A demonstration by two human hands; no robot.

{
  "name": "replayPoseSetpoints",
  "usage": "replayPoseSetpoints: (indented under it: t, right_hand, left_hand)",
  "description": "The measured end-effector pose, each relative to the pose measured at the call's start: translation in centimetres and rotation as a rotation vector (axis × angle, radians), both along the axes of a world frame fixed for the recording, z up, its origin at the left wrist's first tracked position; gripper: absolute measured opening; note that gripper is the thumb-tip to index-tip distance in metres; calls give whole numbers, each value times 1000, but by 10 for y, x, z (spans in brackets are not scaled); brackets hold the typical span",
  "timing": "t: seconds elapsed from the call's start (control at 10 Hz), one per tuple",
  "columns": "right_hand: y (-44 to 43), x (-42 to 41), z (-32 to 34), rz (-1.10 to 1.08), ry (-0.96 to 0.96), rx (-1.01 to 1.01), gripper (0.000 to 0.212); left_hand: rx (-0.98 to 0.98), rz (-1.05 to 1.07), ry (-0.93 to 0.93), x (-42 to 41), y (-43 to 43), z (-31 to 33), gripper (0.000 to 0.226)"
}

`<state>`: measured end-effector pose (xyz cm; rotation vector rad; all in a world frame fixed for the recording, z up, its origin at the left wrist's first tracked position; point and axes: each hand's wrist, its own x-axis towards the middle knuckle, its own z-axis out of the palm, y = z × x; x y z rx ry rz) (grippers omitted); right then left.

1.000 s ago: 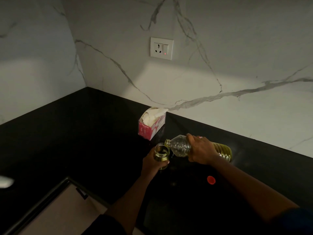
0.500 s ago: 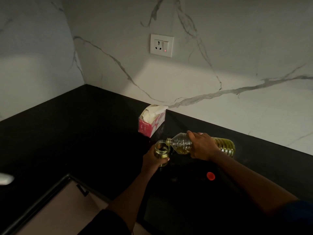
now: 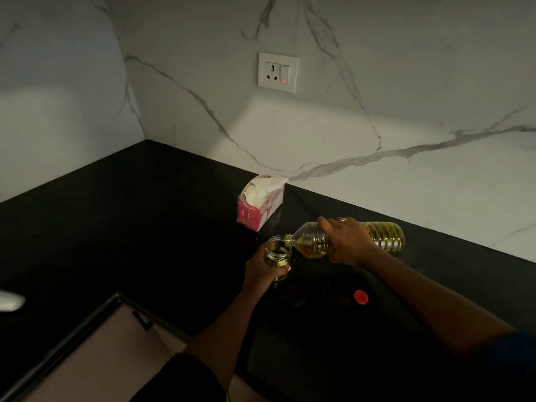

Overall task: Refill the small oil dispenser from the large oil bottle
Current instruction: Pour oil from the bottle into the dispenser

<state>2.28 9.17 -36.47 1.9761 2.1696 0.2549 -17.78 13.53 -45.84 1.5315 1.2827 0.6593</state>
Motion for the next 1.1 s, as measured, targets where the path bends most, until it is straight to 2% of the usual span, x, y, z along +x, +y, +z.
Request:
replayPoseSetpoints:
  t: [1.1]
  right_hand:
    - [9,2,7,66,-92,-7,96]
  left_hand:
    - [-8,17,1,0,-1,0,71]
